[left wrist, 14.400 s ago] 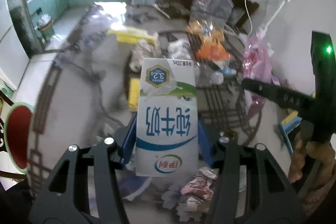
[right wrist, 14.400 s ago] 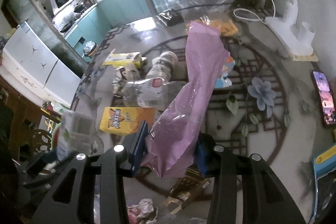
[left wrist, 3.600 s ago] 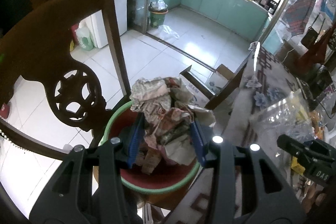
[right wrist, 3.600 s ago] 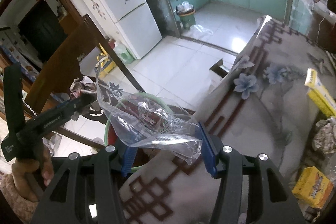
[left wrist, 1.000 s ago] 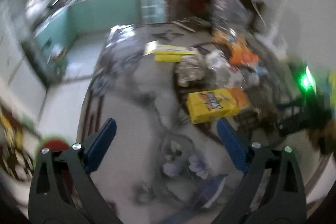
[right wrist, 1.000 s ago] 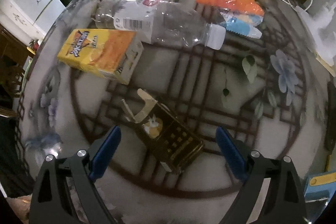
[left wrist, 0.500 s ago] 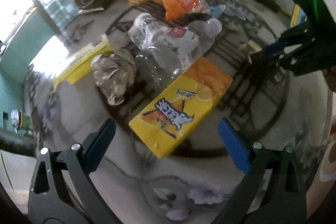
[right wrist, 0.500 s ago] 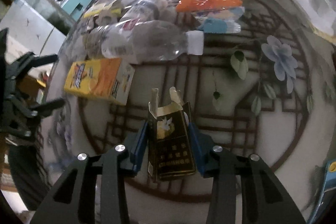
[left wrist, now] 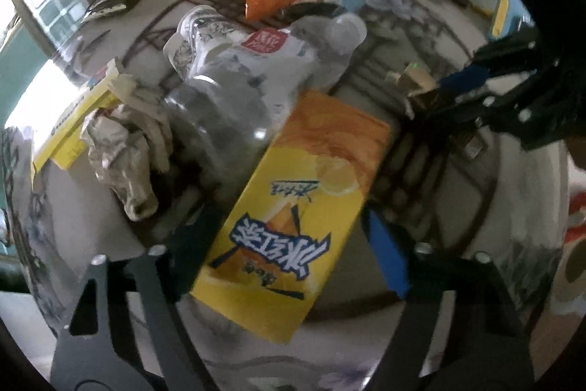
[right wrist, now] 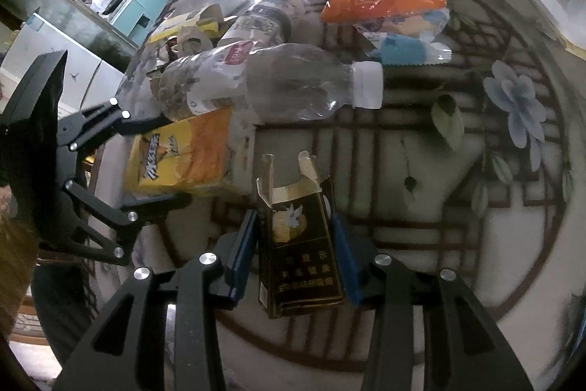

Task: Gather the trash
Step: 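Grasp the yellow juice carton with the left gripper while the right grasps the dark cigarette box, then carry the yellow carton and cigarette box over the red bucket with both grippers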

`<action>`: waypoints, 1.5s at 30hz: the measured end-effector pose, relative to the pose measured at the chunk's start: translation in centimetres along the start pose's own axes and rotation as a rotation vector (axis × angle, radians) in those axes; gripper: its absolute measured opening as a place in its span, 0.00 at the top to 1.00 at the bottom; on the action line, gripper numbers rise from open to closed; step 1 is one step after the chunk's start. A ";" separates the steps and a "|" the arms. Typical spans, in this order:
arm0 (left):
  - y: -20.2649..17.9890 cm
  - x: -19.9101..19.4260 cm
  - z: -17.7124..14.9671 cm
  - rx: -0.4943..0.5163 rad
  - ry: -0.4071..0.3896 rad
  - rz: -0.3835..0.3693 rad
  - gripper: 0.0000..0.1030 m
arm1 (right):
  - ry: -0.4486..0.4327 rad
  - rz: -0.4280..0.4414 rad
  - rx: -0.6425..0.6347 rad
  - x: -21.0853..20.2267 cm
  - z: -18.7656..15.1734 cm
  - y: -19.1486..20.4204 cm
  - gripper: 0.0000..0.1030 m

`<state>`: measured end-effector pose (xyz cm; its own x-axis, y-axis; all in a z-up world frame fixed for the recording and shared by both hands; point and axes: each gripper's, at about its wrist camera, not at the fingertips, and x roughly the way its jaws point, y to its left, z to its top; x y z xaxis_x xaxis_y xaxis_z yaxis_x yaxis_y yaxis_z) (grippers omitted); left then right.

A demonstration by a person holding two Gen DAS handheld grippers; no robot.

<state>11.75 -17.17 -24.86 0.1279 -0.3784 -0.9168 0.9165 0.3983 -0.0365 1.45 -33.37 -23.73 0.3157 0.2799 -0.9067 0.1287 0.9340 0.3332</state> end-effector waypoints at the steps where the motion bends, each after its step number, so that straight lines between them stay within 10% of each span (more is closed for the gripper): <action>1: -0.3 -0.3 -0.1 -0.024 -0.012 -0.010 0.38 | -0.002 0.001 -0.001 -0.1 -0.2 0.0 0.60; 23: -3.2 -16.5 -3.9 -0.685 -0.321 0.294 0.44 | -0.252 0.039 -0.091 -7.9 -0.7 8.1 0.61; 45: -4.3 -22.6 -7.4 -0.779 -0.409 0.398 0.43 | -0.378 0.063 -0.201 -12.9 -1.5 13.9 0.61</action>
<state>2.09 -4.12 -6.96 0.6323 -0.2990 -0.7147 0.2877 0.9472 -0.1417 -2.20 -23.63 -7.77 0.6438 0.2722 -0.7151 -0.0758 0.9527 0.2944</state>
